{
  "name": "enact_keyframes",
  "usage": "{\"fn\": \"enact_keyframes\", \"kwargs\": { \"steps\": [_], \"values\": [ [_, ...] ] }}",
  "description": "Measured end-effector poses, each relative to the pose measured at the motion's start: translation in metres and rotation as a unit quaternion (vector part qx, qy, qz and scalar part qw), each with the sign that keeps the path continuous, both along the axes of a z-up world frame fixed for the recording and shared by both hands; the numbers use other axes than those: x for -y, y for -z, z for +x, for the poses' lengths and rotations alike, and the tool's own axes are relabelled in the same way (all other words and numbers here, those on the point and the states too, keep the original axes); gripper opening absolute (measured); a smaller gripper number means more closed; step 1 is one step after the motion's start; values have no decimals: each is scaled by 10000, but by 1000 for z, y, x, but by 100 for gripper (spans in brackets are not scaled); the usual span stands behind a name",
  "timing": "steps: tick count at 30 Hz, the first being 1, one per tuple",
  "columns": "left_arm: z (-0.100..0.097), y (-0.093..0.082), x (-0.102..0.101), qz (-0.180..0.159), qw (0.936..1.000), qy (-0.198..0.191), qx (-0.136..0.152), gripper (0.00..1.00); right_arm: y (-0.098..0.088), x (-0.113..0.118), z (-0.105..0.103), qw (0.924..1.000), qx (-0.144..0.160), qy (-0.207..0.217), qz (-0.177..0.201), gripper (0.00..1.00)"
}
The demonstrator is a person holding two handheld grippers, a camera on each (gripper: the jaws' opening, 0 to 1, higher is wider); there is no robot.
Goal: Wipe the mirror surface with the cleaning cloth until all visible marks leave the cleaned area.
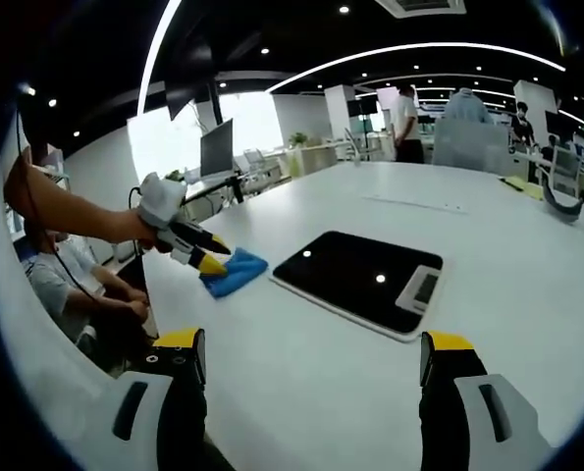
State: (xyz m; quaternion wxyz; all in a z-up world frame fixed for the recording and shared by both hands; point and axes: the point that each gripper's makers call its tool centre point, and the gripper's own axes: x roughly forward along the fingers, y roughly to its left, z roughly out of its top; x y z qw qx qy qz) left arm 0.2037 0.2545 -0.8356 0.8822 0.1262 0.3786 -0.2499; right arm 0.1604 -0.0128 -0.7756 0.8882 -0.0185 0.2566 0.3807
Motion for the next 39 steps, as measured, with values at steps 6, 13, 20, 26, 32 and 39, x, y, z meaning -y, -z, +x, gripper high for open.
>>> {"fn": "enact_keyframes", "kwargs": {
  "steps": [6, 13, 20, 26, 32, 39],
  "values": [
    [9, -4, -4, 69, 9999, -43, 127, 27, 1, 2, -1, 10000, -20, 14, 1, 90],
    [9, 9, -4, 456, 9988, 153, -2, 27, 3, 6, -3, 10000, -39, 63, -3, 90],
    [12, 5, -6, 565, 9982, 167, 99, 29, 4, 5, -6, 9999, -51, 87, 11, 90],
    [8, -8, 6, 473, 9978, 377, 280, 28, 6, 4, -7, 9999, -64, 103, 27, 90],
    [3, 3, 12, 481, 9975, 493, 156, 24, 7, -1, -8, 10000, -58, 49, -5, 89],
    [-3, 11, 16, 353, 9982, 489, -48, 22, 6, 3, -8, 9999, -56, 118, 5, 89]
  ]
}}
